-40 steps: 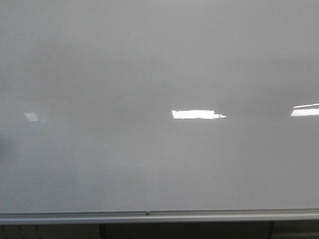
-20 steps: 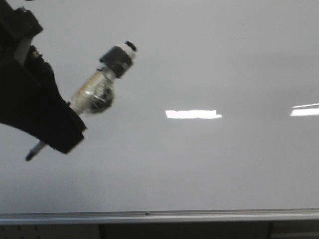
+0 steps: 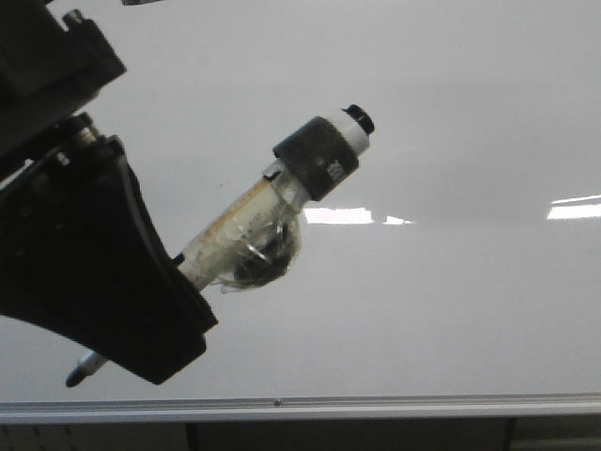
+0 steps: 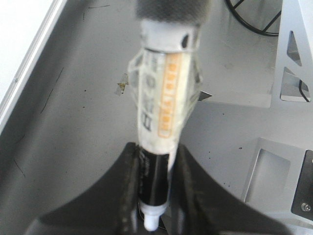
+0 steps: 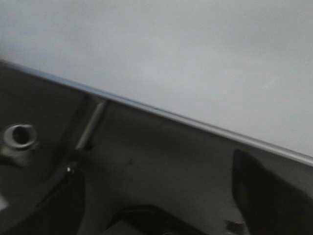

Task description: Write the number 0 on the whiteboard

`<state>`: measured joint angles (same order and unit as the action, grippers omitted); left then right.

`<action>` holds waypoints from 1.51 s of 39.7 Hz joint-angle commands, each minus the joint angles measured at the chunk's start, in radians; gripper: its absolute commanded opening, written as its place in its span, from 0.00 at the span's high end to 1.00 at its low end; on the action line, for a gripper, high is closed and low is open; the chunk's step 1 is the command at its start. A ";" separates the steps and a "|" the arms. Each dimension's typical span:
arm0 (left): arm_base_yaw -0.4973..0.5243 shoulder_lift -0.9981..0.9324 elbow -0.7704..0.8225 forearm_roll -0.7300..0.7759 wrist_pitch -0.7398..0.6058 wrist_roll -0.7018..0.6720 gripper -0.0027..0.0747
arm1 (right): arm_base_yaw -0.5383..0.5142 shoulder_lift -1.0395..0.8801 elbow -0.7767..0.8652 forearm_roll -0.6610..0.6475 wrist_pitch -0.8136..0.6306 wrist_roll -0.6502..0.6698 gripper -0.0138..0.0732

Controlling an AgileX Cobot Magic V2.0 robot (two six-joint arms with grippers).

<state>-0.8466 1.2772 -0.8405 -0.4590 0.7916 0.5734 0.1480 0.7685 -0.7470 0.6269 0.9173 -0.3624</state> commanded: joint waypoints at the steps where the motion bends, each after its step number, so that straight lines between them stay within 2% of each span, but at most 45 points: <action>1: -0.008 -0.030 -0.030 -0.035 -0.032 0.001 0.99 | 0.031 0.097 -0.076 0.219 0.051 -0.127 0.12; 6: -0.008 -0.030 -0.030 -0.035 -0.032 0.001 0.99 | 0.063 0.235 -0.109 0.358 0.107 -0.222 0.12; 11: -0.008 -0.030 -0.030 -0.035 -0.032 0.001 0.99 | 0.110 0.376 -0.140 0.441 0.137 -0.290 0.12; 23: -0.008 -0.030 -0.030 -0.035 -0.034 0.001 0.99 | 0.265 0.571 -0.206 0.469 0.140 -0.321 0.14; 25: -0.008 -0.030 -0.030 -0.035 -0.034 0.001 0.99 | 0.282 0.583 -0.214 0.469 0.138 -0.321 0.17; 30: -0.008 -0.030 -0.030 -0.035 -0.037 0.001 0.99 | 0.299 0.599 -0.221 0.472 0.145 -0.321 0.33; 38: -0.008 -0.030 -0.030 -0.035 -0.069 0.001 0.99 | 0.300 0.610 -0.221 0.472 0.226 -0.321 0.68; 44: -0.008 -0.030 -0.030 -0.035 -0.084 0.001 0.99 | 0.300 0.610 -0.221 0.472 0.221 -0.324 0.88; 47: -0.008 -0.030 -0.030 -0.035 -0.085 0.001 0.99 | 0.300 0.610 -0.221 0.472 0.209 -0.328 0.92; 55: -0.008 -0.030 -0.030 -0.035 -0.085 0.001 0.97 | 0.300 0.610 -0.221 0.472 0.191 -0.328 0.92; 58: -0.008 -0.030 -0.030 -0.035 -0.085 0.001 0.89 | 0.300 0.610 -0.221 0.472 0.191 -0.328 0.92; 60: -0.008 -0.030 -0.030 -0.035 -0.085 0.001 0.80 | 0.300 0.610 -0.221 0.472 0.191 -0.328 0.92</action>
<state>-0.8505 1.2756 -0.8405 -0.4553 0.7732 0.5799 0.4460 1.4050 -0.9375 1.0271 1.0848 -0.6730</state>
